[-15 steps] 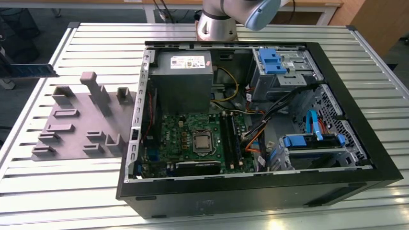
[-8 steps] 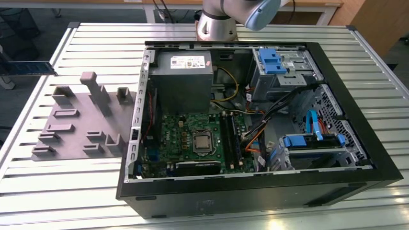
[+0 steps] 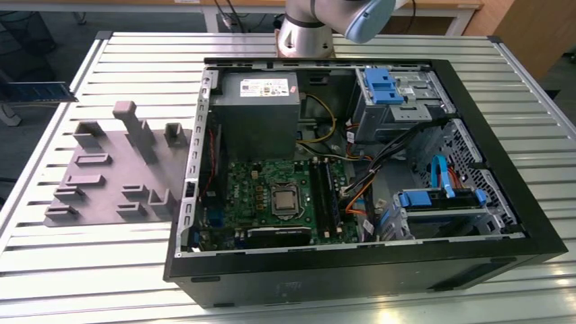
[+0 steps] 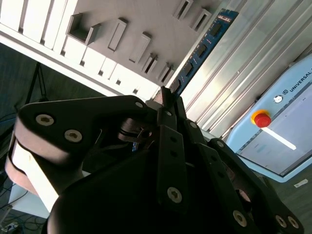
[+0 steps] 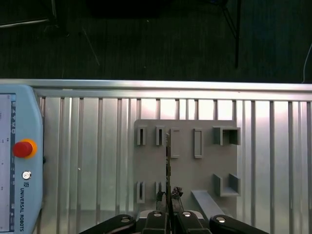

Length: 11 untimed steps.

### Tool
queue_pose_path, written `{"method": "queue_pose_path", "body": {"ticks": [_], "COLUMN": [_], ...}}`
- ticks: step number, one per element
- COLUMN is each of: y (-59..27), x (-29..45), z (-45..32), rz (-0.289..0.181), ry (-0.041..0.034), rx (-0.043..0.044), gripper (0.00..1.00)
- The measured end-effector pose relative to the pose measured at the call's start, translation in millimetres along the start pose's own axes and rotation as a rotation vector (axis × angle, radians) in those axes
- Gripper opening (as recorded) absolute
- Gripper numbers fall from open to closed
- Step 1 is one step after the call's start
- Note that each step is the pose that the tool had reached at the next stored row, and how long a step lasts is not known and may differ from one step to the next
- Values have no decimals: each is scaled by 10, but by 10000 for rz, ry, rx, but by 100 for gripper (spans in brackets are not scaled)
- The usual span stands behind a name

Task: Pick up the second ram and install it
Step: 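Pick up the second ram and move it above second insertion slot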

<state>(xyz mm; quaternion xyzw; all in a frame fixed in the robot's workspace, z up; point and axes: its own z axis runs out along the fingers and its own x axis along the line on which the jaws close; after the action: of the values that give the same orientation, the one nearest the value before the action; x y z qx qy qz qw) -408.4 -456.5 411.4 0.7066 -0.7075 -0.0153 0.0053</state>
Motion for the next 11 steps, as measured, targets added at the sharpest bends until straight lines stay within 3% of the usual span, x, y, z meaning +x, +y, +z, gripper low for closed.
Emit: {"method": "queue_pose_path", "body": {"ticks": [11], "y": [2], "x": [-1], "z": [-68], "rz": [0], "ry": [0], "rx": [0], "gripper": [14]}}
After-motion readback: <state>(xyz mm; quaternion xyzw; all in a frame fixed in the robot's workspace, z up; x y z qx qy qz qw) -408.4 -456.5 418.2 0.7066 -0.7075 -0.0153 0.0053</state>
